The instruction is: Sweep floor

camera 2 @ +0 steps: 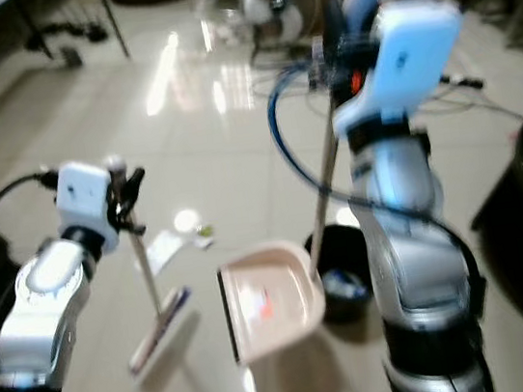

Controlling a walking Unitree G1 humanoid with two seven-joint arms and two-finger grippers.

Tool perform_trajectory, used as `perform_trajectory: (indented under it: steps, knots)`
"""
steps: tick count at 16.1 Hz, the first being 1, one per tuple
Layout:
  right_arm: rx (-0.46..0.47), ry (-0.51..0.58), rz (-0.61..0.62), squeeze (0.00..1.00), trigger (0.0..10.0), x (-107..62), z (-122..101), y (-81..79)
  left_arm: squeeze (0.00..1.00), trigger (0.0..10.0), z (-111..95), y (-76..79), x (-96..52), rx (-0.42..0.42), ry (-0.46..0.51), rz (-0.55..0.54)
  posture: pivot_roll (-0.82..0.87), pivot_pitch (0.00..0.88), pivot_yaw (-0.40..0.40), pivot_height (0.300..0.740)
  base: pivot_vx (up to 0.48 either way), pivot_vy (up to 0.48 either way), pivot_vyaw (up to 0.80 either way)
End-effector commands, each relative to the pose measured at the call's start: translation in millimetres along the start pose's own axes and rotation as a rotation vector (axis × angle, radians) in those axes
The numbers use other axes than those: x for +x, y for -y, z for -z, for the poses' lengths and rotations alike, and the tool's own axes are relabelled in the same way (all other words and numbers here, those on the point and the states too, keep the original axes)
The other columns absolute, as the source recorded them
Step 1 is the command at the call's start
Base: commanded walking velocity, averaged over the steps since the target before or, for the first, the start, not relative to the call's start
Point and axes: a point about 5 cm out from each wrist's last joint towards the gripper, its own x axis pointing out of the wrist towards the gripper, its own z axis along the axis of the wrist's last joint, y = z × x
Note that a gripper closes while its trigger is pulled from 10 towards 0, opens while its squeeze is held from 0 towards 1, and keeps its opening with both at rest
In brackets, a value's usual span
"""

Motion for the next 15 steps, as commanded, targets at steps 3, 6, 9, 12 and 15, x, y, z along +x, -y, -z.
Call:
perform_trajectory:
  steps: [3,6,9,12,15]
  knots:
    - [-0.171,-0.094,0.070,0.00,10.0,-28.7,29,19.5,0.00,10.0,5,11.5,-6.2,0.011,0.008,0.036,-0.10,0.034,0.034,0.740,0.000,0.396,0.00]
    - [-0.215,-0.170,0.117,0.00,10.0,-55.0,53,33.7,0.00,10.0,16,20.6,-9.1,-0.013,-0.015,0.055,-0.11,0.020,0.037,0.740,0.000,0.390,0.00]
    - [-0.231,-0.217,0.151,0.00,10.0,-72.3,69,39.6,0.00,10.0,14,28.9,-10.3,0.057,0.010,0.086,-0.10,0.013,0.037,0.740,0.000,-0.030,0.00]
    - [-0.239,-0.209,0.164,0.00,10.0,-72.3,68,42.9,0.00,10.0,13,29.4,-6.7,0.042,0.014,0.072,-0.10,0.017,0.040,0.740,0.000,-0.480,0.00]
    - [-0.220,-0.229,0.195,0.00,10.0,-77.7,71,49.4,0.00,10.0,14,28.5,-5.6,-0.022,-0.002,0.053,-0.10,0.012,0.047,0.740,0.000,-0.160,0.00]
